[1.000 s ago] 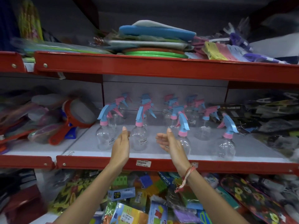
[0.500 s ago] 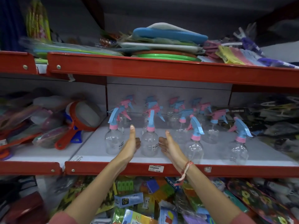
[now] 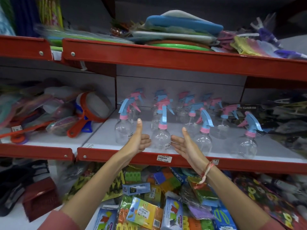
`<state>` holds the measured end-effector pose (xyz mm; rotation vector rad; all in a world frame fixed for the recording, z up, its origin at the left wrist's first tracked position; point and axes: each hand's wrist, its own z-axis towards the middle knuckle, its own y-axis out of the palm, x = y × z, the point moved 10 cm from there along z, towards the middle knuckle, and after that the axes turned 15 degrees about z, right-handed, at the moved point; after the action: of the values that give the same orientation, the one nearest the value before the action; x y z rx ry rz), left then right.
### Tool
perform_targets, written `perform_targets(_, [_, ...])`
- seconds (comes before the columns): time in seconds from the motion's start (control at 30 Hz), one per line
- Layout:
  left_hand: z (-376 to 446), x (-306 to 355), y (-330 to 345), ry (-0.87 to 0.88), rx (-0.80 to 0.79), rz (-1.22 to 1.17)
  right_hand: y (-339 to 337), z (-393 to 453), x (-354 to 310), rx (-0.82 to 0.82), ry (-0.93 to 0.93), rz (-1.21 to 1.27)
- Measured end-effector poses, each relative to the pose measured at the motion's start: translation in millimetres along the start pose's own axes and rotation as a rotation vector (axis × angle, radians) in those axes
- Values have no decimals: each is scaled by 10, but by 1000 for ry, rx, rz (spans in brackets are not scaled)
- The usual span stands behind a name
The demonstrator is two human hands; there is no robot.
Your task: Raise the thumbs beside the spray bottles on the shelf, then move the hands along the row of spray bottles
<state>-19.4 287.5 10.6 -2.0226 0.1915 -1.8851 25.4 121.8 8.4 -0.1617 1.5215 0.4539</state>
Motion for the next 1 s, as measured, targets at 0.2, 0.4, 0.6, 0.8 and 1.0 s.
perform_targets(0.2, [-85, 5, -27, 27, 22, 27, -35, -76, -62, 88, -92, -50])
perform_targets(0.4, [-136, 21, -407, 129, 258, -26, 110, -263, -318, 193, -395, -25])
perform_targets(0.6, [-227, -121, -1079, 172, 596, -61, 792, -166, -344, 34, -439, -5])
perform_targets(0.8, [-63, -276, -1304, 83, 612, -28, 1274, 206, -117, -15, -307, -185])
perform_targets(1.0, [112, -373, -1268, -19, 455, 2, 1433, 598, 127, 0, -89, -167])
